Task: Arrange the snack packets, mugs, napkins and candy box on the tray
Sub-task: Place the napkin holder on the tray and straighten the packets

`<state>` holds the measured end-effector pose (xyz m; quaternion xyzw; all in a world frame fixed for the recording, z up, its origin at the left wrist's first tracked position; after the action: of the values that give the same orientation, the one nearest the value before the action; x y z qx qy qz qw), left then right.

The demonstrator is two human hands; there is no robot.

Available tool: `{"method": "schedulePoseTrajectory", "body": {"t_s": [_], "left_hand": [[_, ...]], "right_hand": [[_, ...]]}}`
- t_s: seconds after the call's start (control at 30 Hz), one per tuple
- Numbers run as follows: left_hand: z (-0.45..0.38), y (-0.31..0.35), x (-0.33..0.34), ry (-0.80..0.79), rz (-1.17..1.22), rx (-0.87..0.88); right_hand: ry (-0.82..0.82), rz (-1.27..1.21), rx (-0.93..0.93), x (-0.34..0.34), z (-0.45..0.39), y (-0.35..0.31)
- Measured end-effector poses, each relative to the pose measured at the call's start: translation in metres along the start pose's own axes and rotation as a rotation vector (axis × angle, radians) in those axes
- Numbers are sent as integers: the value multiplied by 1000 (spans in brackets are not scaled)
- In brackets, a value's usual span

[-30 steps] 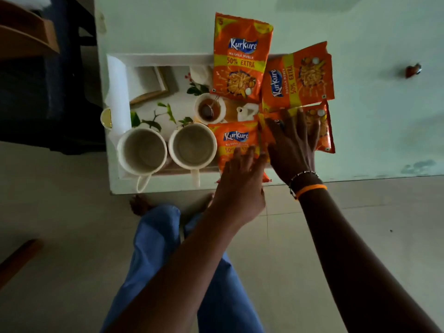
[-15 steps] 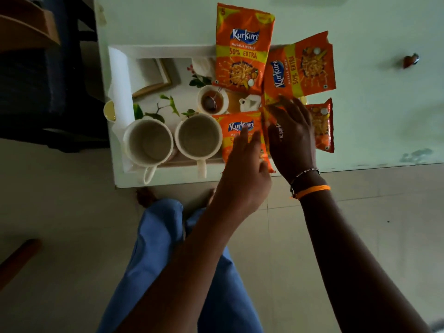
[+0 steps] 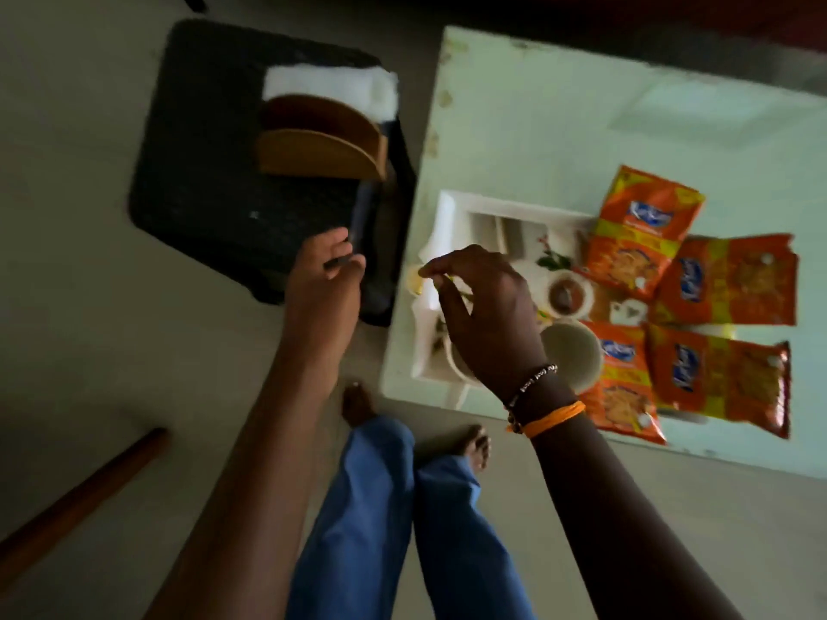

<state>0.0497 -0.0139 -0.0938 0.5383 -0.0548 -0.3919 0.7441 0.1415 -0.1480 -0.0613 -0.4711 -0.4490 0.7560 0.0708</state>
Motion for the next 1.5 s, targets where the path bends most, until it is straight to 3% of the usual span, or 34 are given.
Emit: {"method": "schedulePoseTrajectory", "body": {"t_s": [0.13,0.27,0.37,0.6,0.7,0.83,1.1,1.3,1.5], "left_hand": [[-35,-14,-50,67,20,-90],[-69,-14,-75,30,-1,-100],[-94,-13,-83,-13,7,-89],[-132,-13,-76,-99,-18,-66],[-133,-9,-66,-135,-95,7],[-112,-5,-46,-176,-94,98],[-33,-15,54,-525,-134,116],[-4,-27,102,-662,-212,78],[13,-45,116,-695,-332,61]], "right_hand": [[-71,-32,4,43,-35,-37],[22,-61,69,64,-75,-55],[76,34,68,74,-114,-64],[-77,330,63,94,-171,-62],[-35,360,57,79,-160,-57],[5,214,72,31,-118,-32],[-7,214,271,-54,-41,74],[-204,277,300,-55,-27,116],[-196,285,238,-48,-26,124]]}}
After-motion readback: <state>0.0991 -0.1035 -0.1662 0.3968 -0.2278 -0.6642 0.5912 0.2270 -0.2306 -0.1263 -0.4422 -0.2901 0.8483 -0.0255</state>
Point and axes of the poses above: each hand's wrist, its own z-axis away from the middle knuckle, its own x-axis out of the palm, y = z × x, the point moved 7 cm from there along -z, towards the middle knuckle, and after that the axes turned 5 degrees about x, right-handed, at the moved point
